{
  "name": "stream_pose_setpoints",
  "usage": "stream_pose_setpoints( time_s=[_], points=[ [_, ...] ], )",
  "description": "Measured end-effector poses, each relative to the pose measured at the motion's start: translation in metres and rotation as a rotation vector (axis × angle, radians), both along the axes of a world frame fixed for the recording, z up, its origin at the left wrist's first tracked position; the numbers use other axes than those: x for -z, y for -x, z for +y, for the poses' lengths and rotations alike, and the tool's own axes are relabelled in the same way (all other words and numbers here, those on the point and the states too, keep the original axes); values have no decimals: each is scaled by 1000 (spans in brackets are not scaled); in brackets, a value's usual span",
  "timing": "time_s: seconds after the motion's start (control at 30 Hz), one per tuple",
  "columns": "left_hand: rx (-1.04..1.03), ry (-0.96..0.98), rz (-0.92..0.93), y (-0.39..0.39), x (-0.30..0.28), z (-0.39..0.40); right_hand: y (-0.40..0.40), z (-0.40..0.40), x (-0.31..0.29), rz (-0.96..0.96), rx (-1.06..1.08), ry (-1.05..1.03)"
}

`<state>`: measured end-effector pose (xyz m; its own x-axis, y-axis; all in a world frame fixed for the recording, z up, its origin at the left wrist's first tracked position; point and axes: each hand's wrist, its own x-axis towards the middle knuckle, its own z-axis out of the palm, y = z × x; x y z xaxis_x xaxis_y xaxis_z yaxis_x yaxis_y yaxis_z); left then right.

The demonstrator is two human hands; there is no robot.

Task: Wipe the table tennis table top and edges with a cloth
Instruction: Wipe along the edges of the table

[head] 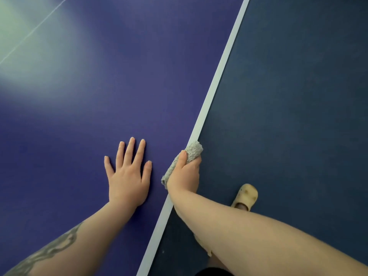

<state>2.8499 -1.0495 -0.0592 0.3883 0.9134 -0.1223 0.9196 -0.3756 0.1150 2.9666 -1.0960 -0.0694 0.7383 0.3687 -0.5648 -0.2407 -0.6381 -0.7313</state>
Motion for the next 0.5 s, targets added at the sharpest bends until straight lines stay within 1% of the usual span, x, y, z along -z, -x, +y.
stream_pose_setpoints(
  time_s=[0.1, 0.17, 0.23, 0.37, 0.5],
  points=[
    [-6, -16, 24, -1, 1, -2, 31, -30, 1, 32, -58, -5],
    [-9, -13, 66, -3, 0, -1, 37, -37, 1, 25, -51, -7],
    [-4, -3, 75, -12, -4, 5, 22, -20, 3, -45, -15, 25],
    [34, 5, 8, -56, -3, 22, -20, 20, 0, -84, 27, 47],
    [6, -28, -14, -75, 1, 25, -12, 7, 1, -83, 8, -10]
  ],
)
